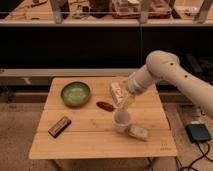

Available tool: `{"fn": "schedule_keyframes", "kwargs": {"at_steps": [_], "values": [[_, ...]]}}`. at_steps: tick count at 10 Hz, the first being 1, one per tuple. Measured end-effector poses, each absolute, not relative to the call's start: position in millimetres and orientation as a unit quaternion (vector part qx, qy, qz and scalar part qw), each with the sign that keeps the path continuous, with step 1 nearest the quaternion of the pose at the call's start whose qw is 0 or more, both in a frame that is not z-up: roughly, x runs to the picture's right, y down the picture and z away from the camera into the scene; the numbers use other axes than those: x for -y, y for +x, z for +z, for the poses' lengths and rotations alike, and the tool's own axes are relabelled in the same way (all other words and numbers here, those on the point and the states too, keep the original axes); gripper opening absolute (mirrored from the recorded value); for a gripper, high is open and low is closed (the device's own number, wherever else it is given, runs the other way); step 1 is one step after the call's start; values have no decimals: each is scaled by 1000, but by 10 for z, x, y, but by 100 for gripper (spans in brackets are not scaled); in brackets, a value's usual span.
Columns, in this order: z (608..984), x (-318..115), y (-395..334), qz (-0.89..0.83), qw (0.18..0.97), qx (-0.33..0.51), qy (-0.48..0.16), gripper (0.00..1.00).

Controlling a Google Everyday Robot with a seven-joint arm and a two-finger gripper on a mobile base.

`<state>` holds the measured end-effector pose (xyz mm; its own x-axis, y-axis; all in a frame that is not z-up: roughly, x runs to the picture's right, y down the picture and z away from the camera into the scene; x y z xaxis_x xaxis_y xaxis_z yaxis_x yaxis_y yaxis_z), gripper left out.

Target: Push the eraser across the table

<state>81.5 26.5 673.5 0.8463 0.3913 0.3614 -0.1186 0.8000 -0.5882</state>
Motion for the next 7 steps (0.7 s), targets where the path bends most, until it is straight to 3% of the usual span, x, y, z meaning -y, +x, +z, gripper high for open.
{"fn": "schedule_keyframes", "kwargs": {"at_steps": [7], "values": [[6584, -62, 914, 148, 923, 242, -262, 80]]}}
